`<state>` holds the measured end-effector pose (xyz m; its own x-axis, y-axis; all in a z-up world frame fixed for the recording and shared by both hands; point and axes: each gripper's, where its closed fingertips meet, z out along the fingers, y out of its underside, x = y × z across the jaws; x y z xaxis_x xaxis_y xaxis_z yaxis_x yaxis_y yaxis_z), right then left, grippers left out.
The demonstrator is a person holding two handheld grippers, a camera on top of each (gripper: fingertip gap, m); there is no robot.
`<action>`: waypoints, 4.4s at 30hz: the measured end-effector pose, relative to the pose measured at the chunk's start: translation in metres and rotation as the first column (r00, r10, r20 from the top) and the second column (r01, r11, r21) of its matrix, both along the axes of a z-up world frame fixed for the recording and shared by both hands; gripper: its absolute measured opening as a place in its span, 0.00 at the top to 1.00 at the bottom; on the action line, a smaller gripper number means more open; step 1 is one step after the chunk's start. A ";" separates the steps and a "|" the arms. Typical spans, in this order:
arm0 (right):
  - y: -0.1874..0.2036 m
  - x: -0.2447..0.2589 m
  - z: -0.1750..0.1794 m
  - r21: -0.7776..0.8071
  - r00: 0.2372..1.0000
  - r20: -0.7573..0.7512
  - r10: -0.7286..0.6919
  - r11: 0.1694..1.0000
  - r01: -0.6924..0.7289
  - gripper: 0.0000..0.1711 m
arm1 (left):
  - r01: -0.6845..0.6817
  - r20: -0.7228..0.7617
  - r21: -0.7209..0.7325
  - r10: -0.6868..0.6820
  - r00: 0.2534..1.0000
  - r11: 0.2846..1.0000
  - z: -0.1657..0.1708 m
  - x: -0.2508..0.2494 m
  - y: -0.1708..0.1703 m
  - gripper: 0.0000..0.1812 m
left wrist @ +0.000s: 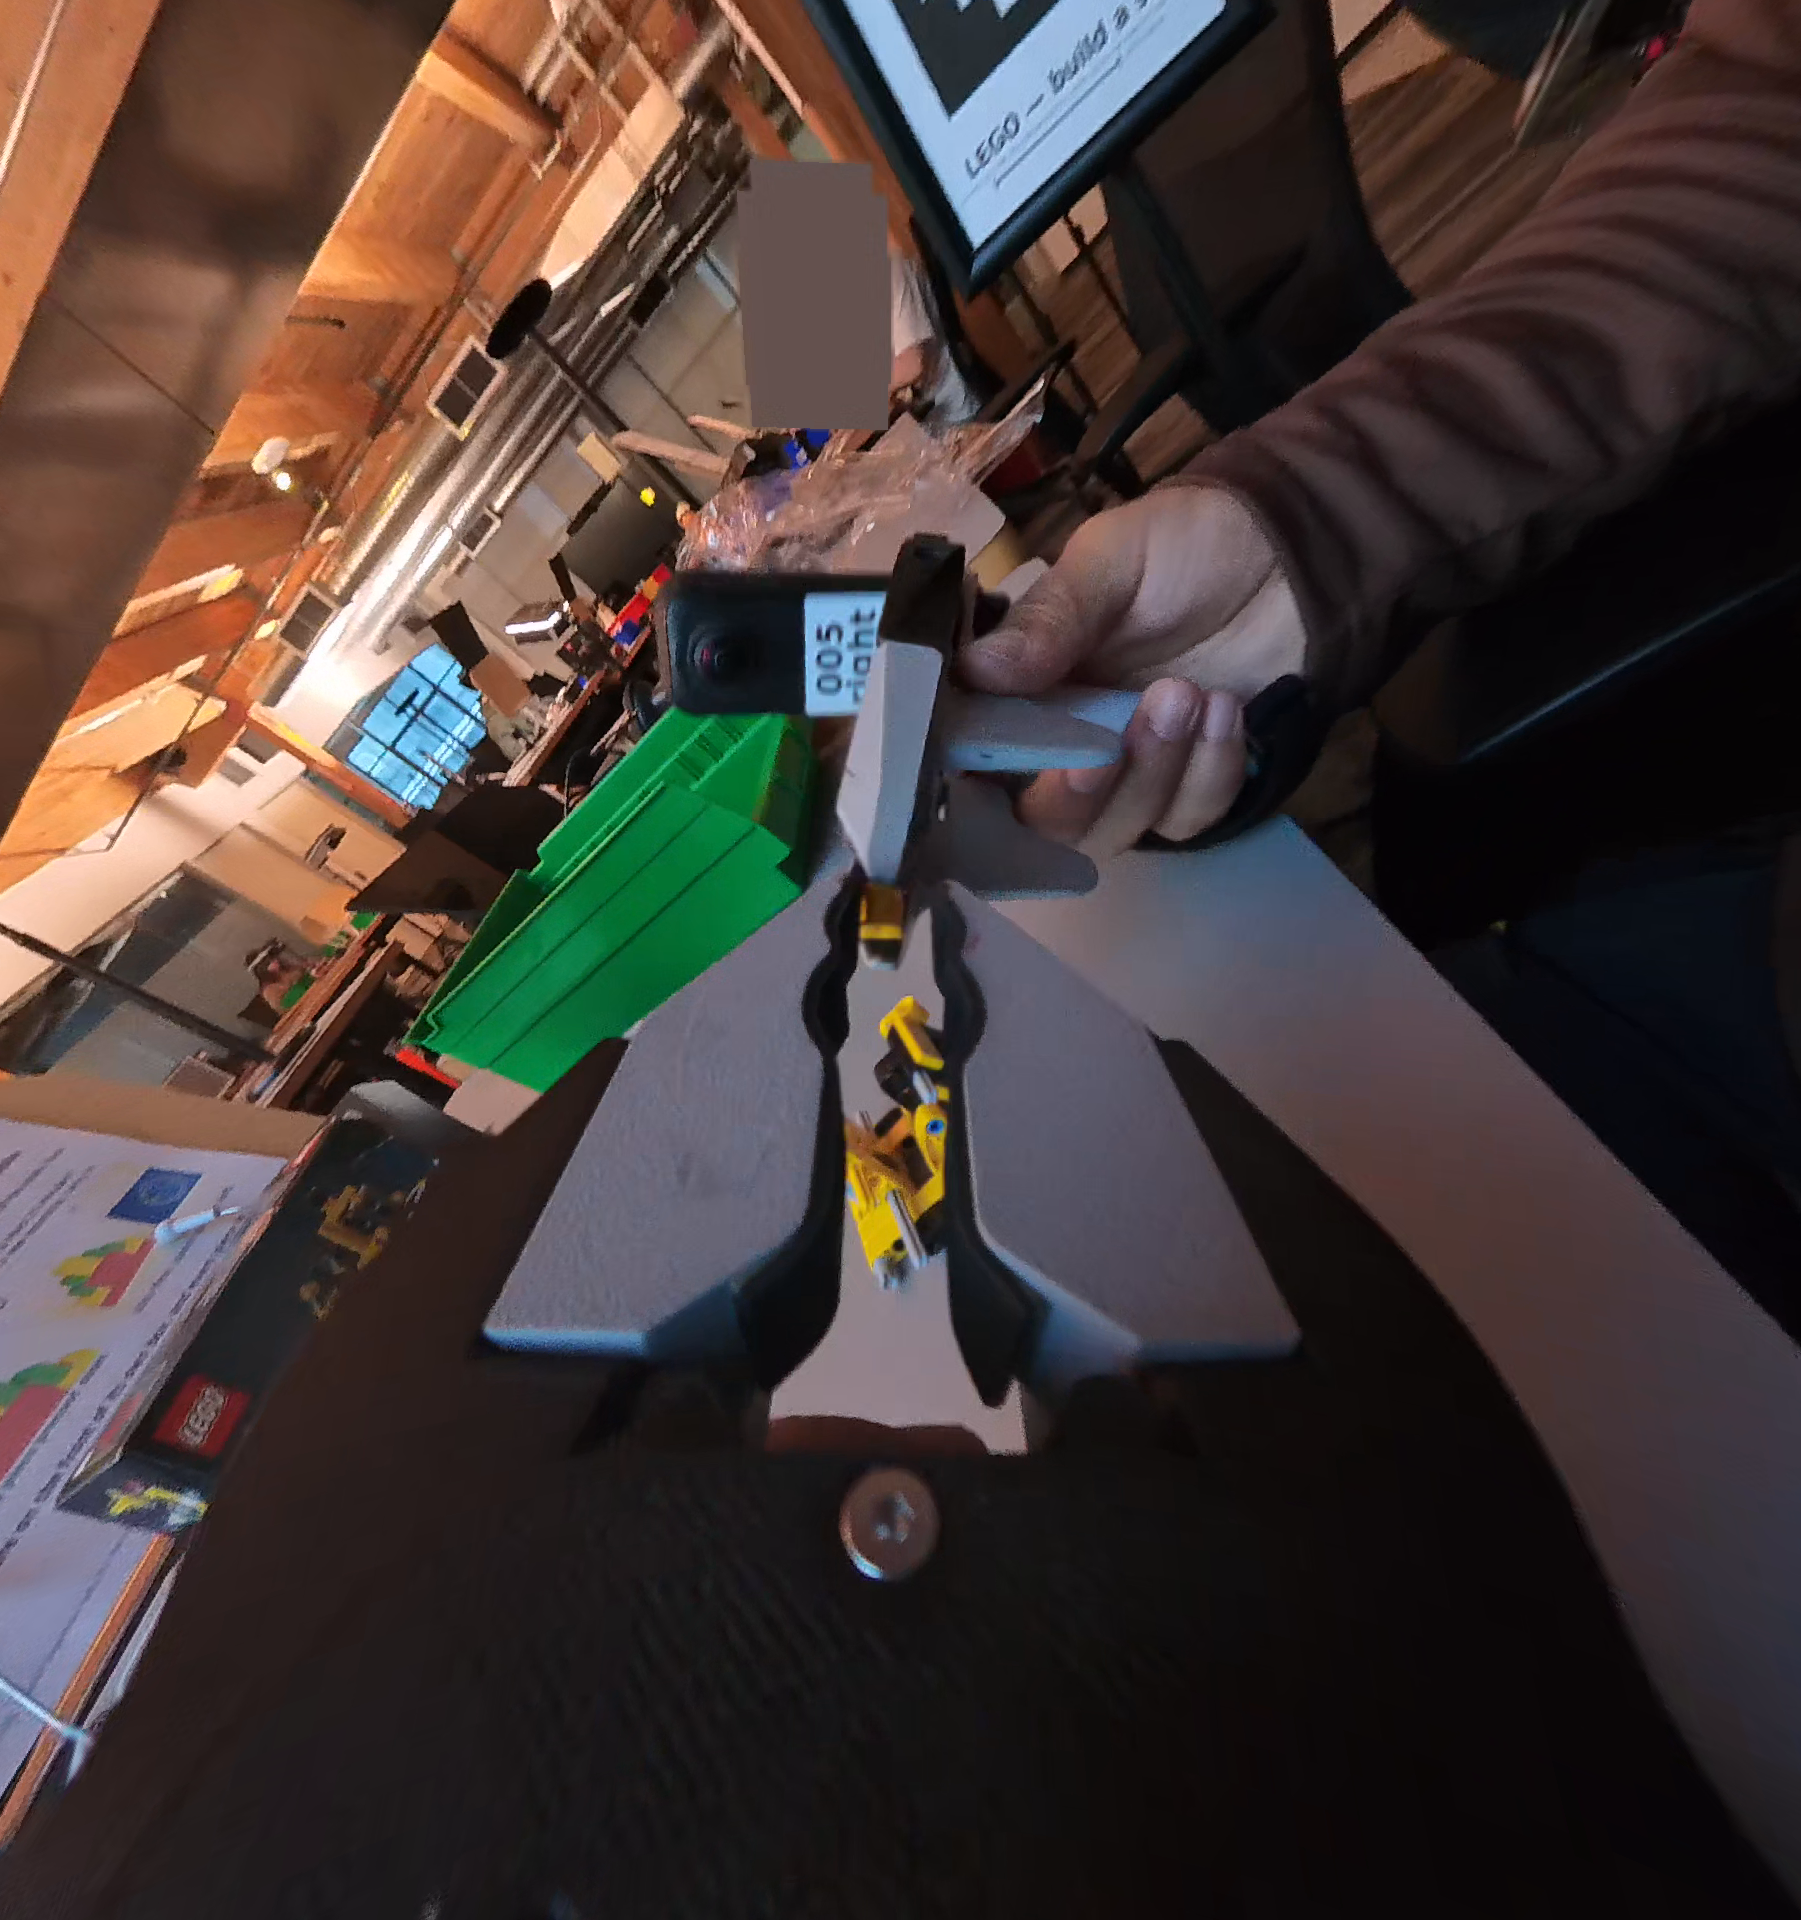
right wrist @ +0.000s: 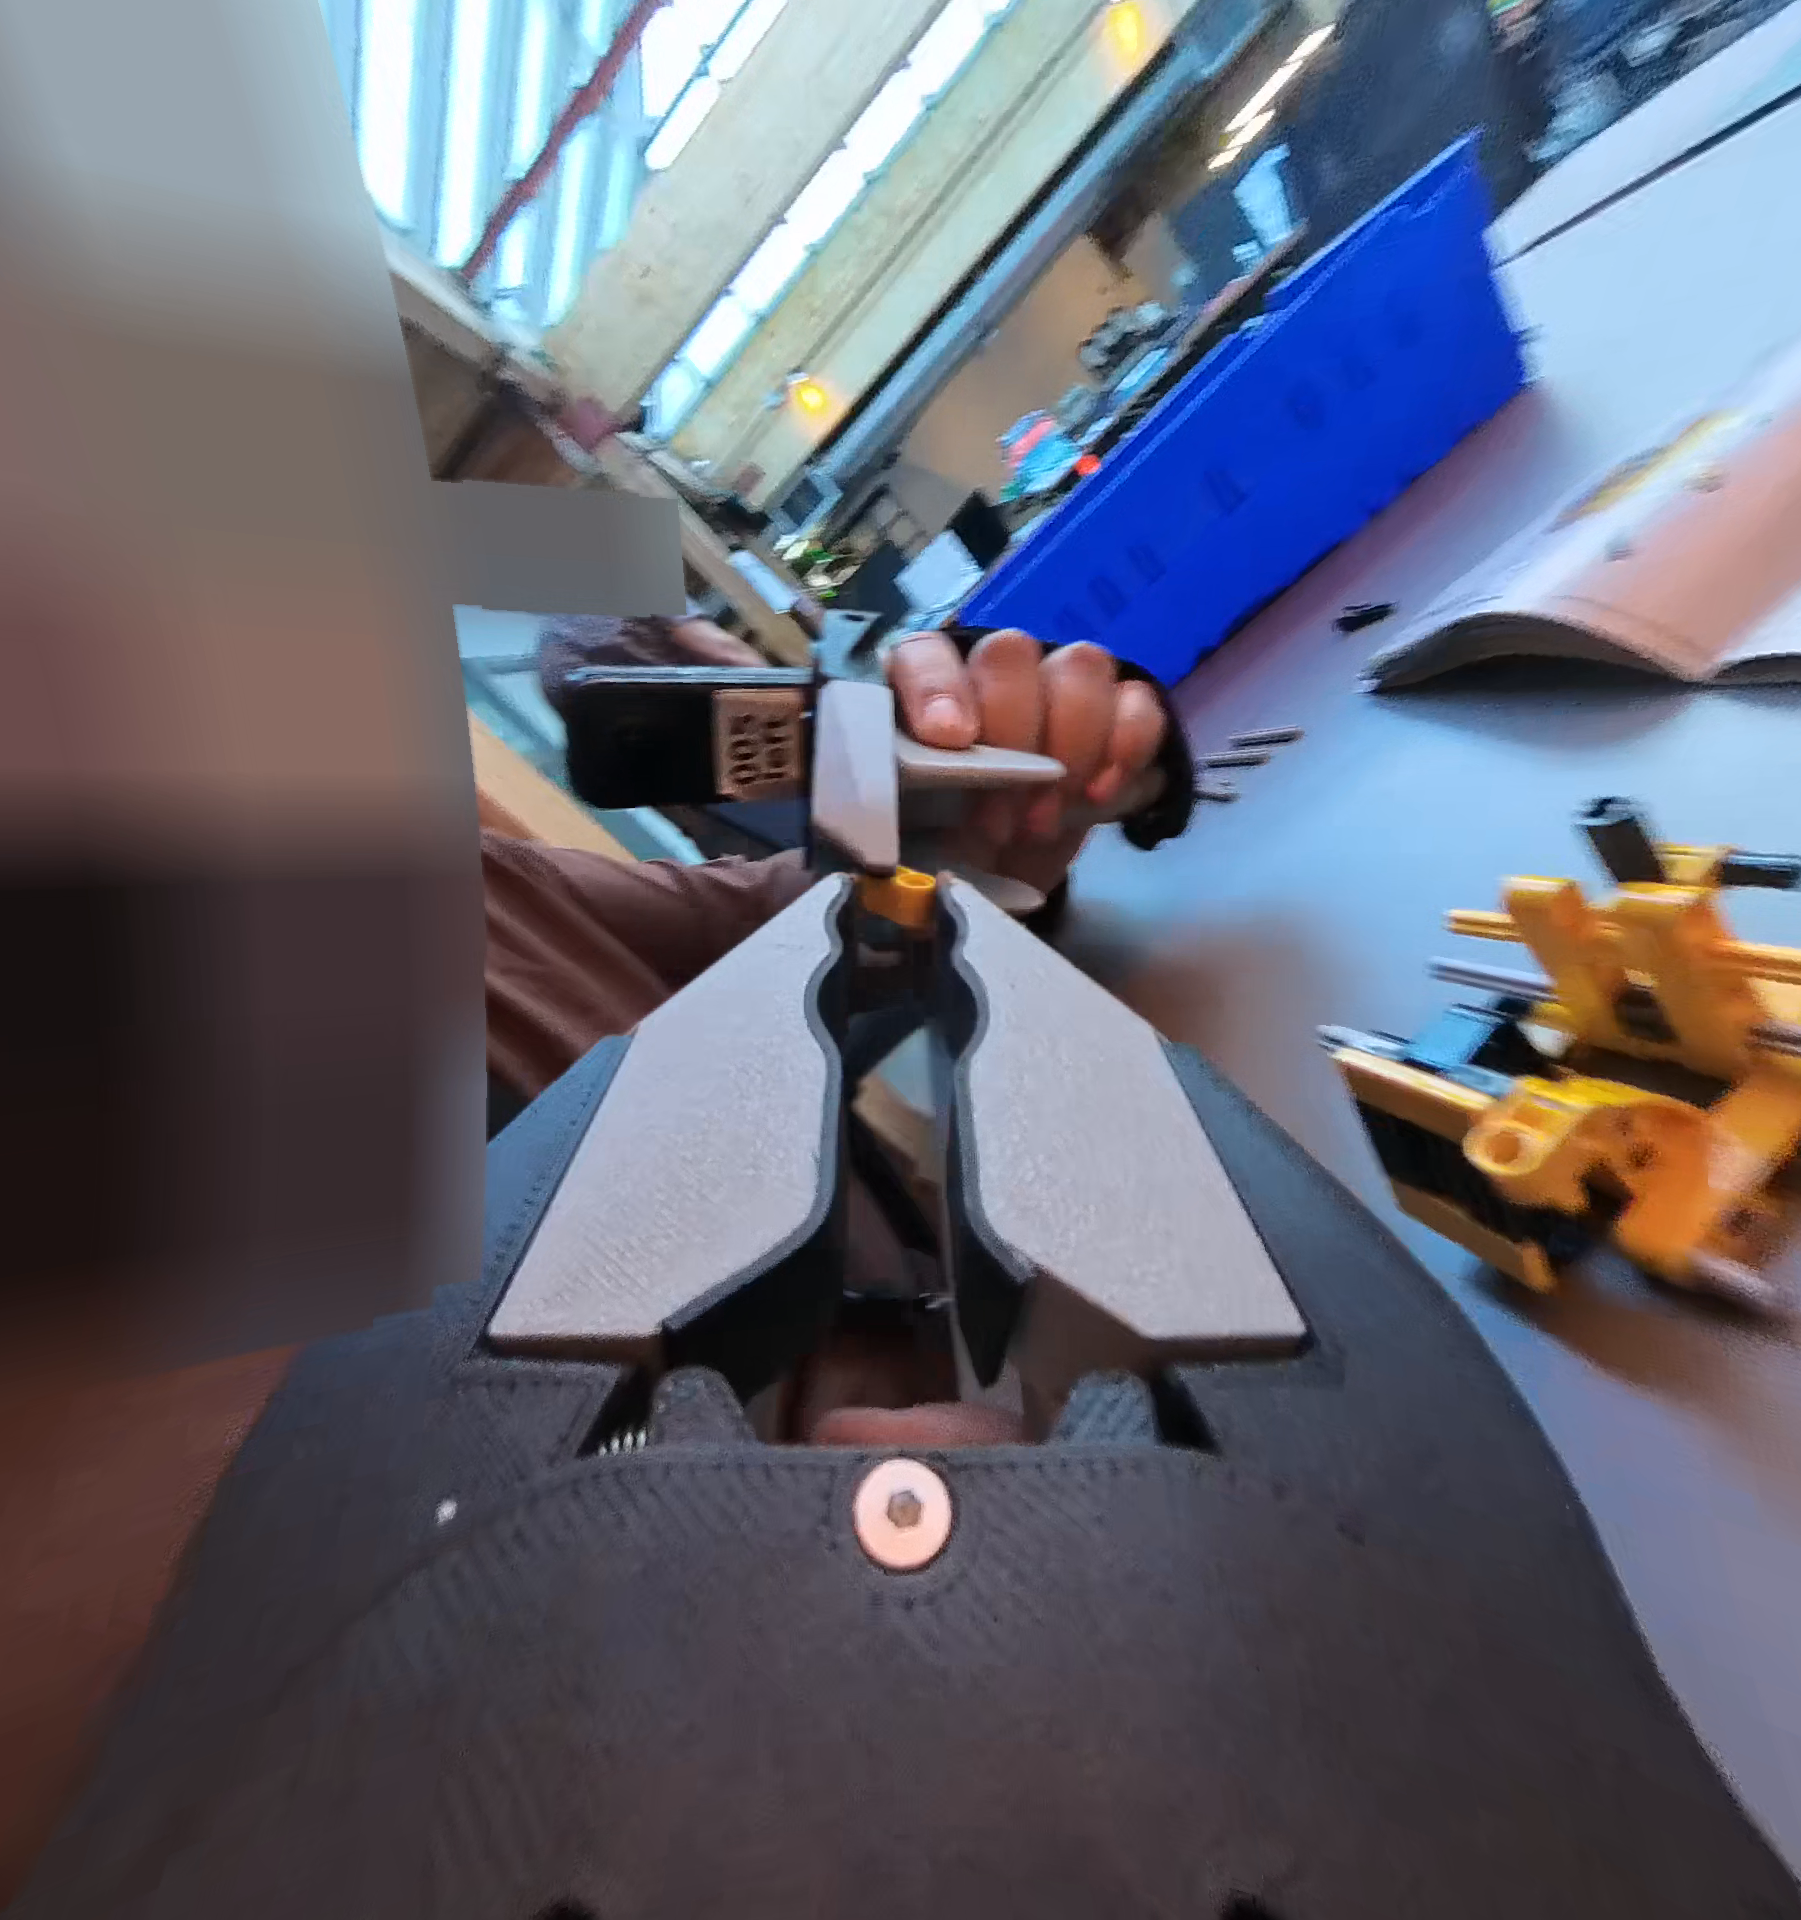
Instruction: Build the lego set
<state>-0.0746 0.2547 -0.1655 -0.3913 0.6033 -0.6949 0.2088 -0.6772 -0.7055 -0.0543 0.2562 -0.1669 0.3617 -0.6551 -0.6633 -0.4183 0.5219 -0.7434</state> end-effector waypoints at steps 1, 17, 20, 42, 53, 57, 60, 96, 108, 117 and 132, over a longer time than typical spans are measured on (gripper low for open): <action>0.006 -0.001 -0.003 0.024 0.999 0.021 -0.044 0.999 0.044 0.94 | -0.013 -0.011 -0.007 0.013 1.000 1.000 -0.002 -0.001 0.002 0.93; 0.009 0.000 -0.023 0.284 0.963 0.156 -0.218 0.944 0.167 0.94 | -0.047 -0.118 -0.019 0.044 0.992 0.999 -0.020 -0.005 0.006 0.99; 0.002 0.004 -0.013 0.309 0.980 0.089 -0.178 0.940 0.143 0.92 | 0.016 -0.001 -0.113 -0.016 1.000 0.993 -0.010 -0.006 0.002 0.99; -0.018 0.009 0.005 0.856 0.966 -0.124 -0.228 0.467 0.220 0.96 | 0.316 0.295 -0.254 -0.237 0.926 0.914 0.014 0.001 -0.023 0.99; 0.029 0.009 -0.009 0.906 0.815 -0.315 -0.487 -0.410 0.106 0.98 | 0.153 0.290 -0.536 0.011 0.957 0.831 -0.004 -0.013 0.012 0.93; 0.043 0.007 -0.020 0.803 0.783 -0.357 -0.510 -0.596 -0.022 0.98 | 0.096 0.304 -0.634 0.134 0.943 0.767 -0.008 -0.014 0.024 0.82; 0.043 0.004 -0.014 0.761 0.762 -0.412 -0.499 -0.649 -0.014 0.97 | 0.016 0.237 -0.682 0.199 0.951 0.731 -0.019 -0.012 0.030 0.82; 0.020 0.000 -0.017 0.720 0.807 -0.433 -0.402 -0.693 0.042 0.97 | 0.205 0.330 -0.714 0.064 0.942 0.669 -0.012 -0.017 0.015 1.00; 0.017 -0.001 -0.018 0.722 0.818 -0.427 -0.385 -0.690 0.052 0.98 | 0.222 0.323 -0.764 0.061 0.945 0.606 -0.019 -0.013 0.013 0.96; -0.009 0.000 -0.008 0.795 0.865 -0.415 -0.284 -0.575 0.192 0.97 | 0.439 0.453 -0.777 -0.084 0.888 0.450 -0.008 -0.011 -0.012 0.97; -0.067 -0.007 0.007 0.916 0.967 -0.252 -0.044 -0.332 0.224 0.98 | 0.674 0.613 -0.733 -0.339 0.714 0.091 0.007 -0.016 -0.065 0.96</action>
